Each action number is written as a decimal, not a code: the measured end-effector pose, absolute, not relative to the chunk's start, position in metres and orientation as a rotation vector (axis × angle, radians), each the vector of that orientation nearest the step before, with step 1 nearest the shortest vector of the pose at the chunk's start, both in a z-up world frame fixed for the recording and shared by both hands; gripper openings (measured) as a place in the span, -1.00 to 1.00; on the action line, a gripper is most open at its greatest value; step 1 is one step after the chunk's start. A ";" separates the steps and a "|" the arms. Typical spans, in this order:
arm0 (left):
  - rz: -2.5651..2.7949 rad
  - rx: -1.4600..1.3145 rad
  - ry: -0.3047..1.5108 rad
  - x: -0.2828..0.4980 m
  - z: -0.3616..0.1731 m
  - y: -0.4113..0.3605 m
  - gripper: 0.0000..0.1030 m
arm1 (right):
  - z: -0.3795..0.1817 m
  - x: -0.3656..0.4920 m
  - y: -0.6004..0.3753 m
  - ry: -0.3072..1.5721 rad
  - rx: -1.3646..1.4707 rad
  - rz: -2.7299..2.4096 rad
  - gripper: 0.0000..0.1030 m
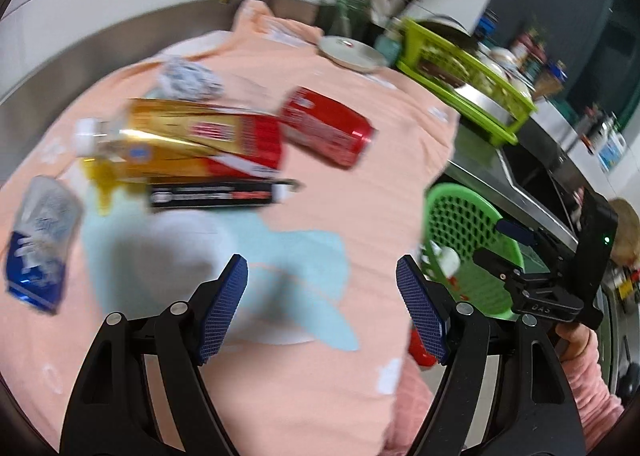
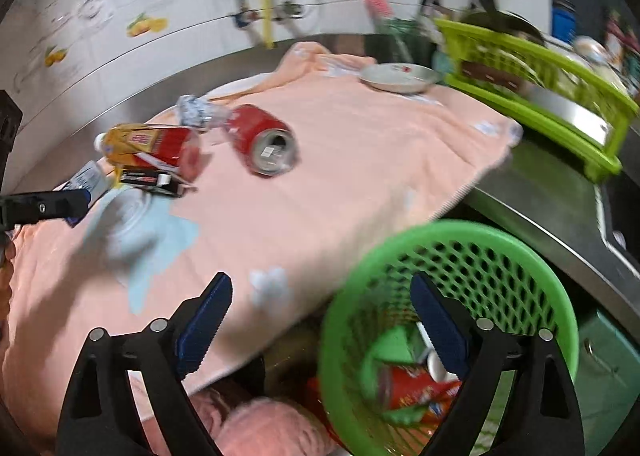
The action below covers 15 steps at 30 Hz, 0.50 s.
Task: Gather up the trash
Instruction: 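Move both grippers back over the towel toward the remaining trash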
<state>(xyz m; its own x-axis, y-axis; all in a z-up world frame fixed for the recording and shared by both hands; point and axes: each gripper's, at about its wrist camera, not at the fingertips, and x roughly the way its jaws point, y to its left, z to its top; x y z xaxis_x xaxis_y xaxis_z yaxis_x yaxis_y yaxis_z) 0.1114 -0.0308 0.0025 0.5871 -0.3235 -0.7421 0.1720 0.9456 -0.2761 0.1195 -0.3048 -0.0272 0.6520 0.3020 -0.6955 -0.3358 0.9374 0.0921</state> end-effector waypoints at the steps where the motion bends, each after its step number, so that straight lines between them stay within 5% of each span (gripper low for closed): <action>1: -0.272 -0.187 0.894 0.111 0.004 -0.022 0.48 | -0.025 0.122 -0.296 0.778 -0.060 0.379 0.71; 15: 0.025 -0.178 0.857 0.108 0.020 0.101 0.53 | 0.000 0.151 -0.179 0.715 -0.315 0.612 0.71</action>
<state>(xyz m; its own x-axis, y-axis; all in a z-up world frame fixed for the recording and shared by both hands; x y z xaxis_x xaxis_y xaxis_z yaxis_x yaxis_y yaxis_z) 0.1079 0.1008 0.0200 0.6554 -0.0493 -0.7536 -0.0935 0.9849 -0.1457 0.1507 -0.1791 -0.0002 0.5923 0.4122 -0.6923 -0.6197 0.7822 -0.0644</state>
